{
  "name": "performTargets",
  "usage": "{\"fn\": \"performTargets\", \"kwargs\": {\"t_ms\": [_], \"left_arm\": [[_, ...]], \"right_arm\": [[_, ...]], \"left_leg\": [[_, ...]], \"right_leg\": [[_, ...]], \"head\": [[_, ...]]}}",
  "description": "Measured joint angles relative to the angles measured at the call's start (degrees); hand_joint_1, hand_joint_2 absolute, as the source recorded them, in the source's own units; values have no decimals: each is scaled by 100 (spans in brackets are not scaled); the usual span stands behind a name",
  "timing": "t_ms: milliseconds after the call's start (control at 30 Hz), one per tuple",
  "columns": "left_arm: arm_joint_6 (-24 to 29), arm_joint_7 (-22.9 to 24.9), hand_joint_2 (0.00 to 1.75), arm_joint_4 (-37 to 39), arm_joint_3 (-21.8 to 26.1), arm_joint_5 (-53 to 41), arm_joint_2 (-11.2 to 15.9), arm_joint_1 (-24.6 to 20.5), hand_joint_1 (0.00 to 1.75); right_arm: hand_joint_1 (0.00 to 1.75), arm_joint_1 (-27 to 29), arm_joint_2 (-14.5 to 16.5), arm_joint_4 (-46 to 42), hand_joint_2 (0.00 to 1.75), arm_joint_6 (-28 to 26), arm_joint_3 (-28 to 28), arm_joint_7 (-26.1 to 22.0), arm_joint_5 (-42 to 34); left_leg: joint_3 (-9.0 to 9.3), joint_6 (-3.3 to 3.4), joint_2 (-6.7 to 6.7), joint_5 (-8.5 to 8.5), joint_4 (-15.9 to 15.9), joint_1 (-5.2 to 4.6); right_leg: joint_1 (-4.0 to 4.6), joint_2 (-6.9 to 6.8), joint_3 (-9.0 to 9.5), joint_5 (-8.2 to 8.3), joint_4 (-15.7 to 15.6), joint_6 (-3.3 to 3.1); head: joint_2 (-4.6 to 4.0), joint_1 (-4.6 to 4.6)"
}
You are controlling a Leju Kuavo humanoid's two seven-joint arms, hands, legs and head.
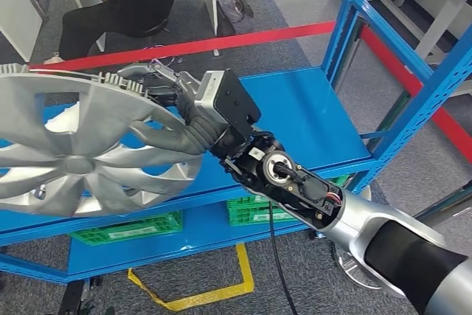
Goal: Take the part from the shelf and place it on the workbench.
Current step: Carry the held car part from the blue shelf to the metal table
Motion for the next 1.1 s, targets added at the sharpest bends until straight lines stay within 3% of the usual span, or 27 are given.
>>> {"fn": "performTargets", "kwargs": {"t_ms": [500, 767, 833, 933, 967, 1000, 1033, 1100], "left_arm": [[-169, 87, 175, 0, 0, -45, 2, -39, 0], [-169, 91, 175, -1, -2, -60, 0, -57, 0], [-168, 91, 175, -2, -2, -61, -4, -69, 0], [-167, 91, 175, -2, -2, -61, -8, -74, 0], [-168, 91, 175, -2, -2, -61, -10, -72, 0], [-168, 91, 175, -2, -2, -61, -14, -70, 0], [-169, 92, 175, -2, -2, -61, -19, -69, 0], [-169, 93, 175, -2, -2, -62, -28, -70, 0]], "right_arm": [[175, 311, -103, 13, 175, 380, -245, 122, 179], [175, 370, -140, 8, 175, 410, -368, 140, 206], [175, 366, -148, -1, 175, 411, -393, 140, 215], [175, 388, -160, -4, 175, 410, -414, 140, 217], [175, 406, -167, -4, 175, 409, -417, 142, 217], [175, 420, -175, -4, 175, 410, -419, 145, 217], [175, 429, -183, -4, 175, 411, -420, 147, 217], [175, 435, -192, -4, 175, 415, -427, 149, 217]], "left_leg": [[-5, 9, 2, -16, 24, -7], [11, 97, 11, -50, 13, -15], [82, 134, 27, -43, -59, 23], [132, 164, 47, -66, -75, 32], [146, 160, 49, -79, -73, 33], [163, 148, 46, -95, -70, 38], [188, 127, 37, -117, -63, 46], [230, 64, 16, -173, -38, 61]], "right_leg": [[-28, 5, 3, 0, -6, 6], [-54, 4, 11, -43, -9, 85], [-48, -9, -115, -215, 280, 106], [-58, -20, -820, -678, 1570, 124], [-63, -21, -1022, -696, 1856, 132], [-67, -23, -1093, -581, 1863, 134], [-73, -27, -1031, -348, 1599, 133], [-90, -24, -739, 144, 779, 137]], "head": [[0, -2], [0, 3], [0, 25], [0, 66], [0, 71], [0, 77], [0, 86], [0, 100]]}}
